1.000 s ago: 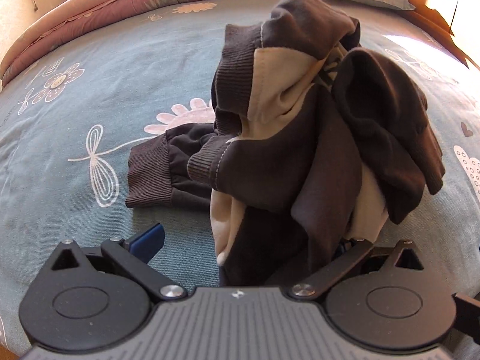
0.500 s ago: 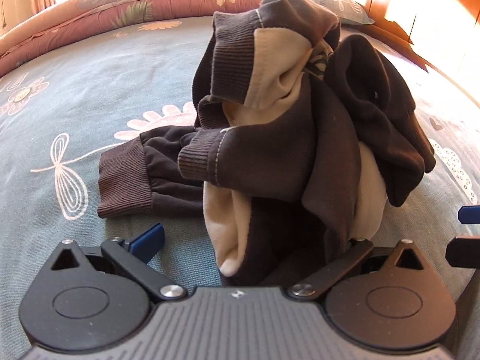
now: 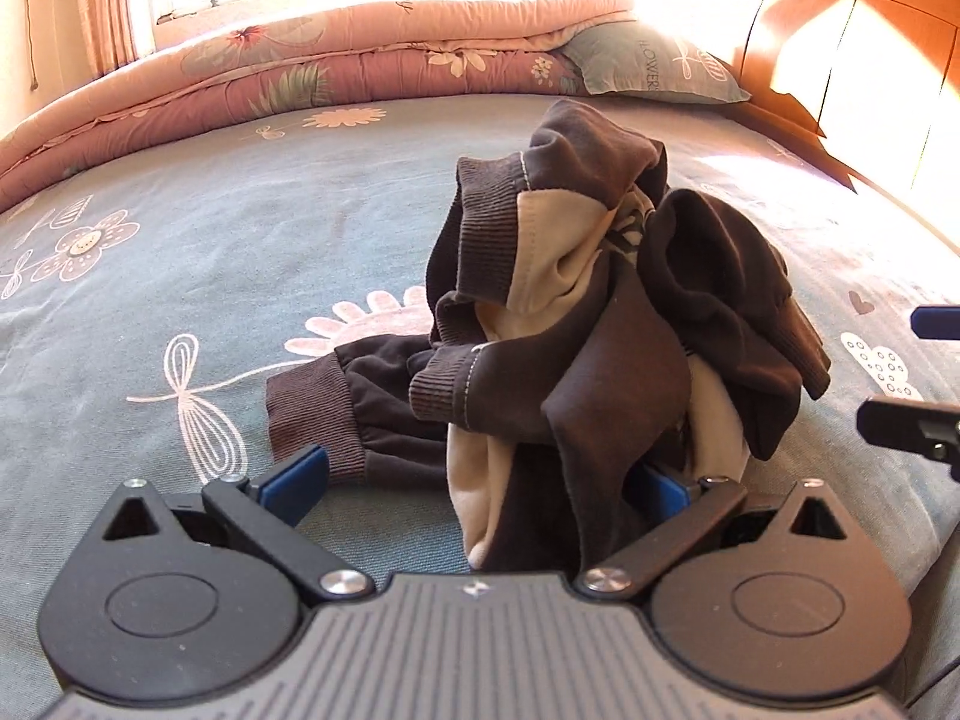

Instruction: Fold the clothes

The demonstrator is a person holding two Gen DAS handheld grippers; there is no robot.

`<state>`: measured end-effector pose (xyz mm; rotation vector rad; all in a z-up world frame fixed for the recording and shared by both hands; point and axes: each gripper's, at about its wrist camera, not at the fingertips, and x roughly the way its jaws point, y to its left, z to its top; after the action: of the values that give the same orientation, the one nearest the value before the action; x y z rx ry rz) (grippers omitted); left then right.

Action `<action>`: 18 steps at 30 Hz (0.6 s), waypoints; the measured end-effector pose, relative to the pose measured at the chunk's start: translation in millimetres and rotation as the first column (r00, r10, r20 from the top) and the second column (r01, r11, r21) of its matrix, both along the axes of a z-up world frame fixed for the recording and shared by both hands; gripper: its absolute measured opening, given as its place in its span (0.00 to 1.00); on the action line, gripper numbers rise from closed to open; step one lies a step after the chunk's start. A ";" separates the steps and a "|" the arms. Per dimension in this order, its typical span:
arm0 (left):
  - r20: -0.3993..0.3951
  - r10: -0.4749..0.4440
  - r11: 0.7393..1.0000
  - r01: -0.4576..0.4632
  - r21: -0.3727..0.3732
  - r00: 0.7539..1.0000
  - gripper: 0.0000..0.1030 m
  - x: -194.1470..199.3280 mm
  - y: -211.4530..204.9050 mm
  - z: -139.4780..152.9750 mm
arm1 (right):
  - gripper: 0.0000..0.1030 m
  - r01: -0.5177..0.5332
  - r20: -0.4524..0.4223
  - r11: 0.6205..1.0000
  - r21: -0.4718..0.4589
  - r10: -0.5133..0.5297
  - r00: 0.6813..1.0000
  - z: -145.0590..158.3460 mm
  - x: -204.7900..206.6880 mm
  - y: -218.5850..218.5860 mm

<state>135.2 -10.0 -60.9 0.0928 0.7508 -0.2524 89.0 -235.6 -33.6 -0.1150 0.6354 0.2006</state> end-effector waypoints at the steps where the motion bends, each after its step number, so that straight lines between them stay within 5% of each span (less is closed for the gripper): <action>1: 0.001 0.006 1.000 -0.006 -0.001 1.000 0.99 3.7 2.6 0.2 | 1.00 -0.020 -0.025 0.999 -0.039 0.019 1.000 -1.7 8.0 2.8; 8: -0.012 0.077 0.995 -0.078 -0.054 0.997 0.99 14.6 30.7 5.0 | 0.99 -0.133 0.048 0.985 -0.105 0.139 0.989 15.9 27.5 26.9; 11: -0.020 0.084 0.992 -0.086 -0.090 0.996 0.99 15.5 33.3 5.3 | 0.80 -0.151 0.034 0.973 -0.175 0.159 0.987 18.9 43.7 40.9; 17: 0.002 0.036 0.991 -0.035 -0.132 0.999 0.99 12.0 25.7 9.2 | 0.75 -0.202 -0.049 0.957 -0.210 0.196 0.979 4.3 75.8 56.1; 18: 0.010 0.025 0.991 -0.023 -0.133 1.000 0.99 11.1 23.5 11.2 | 0.64 -0.210 -0.062 0.954 -0.212 0.201 0.978 2.3 77.1 56.3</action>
<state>146.3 13.5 -49.6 -0.0408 0.7209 -0.2780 166.1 -179.2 -31.3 -0.3904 0.6840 0.3352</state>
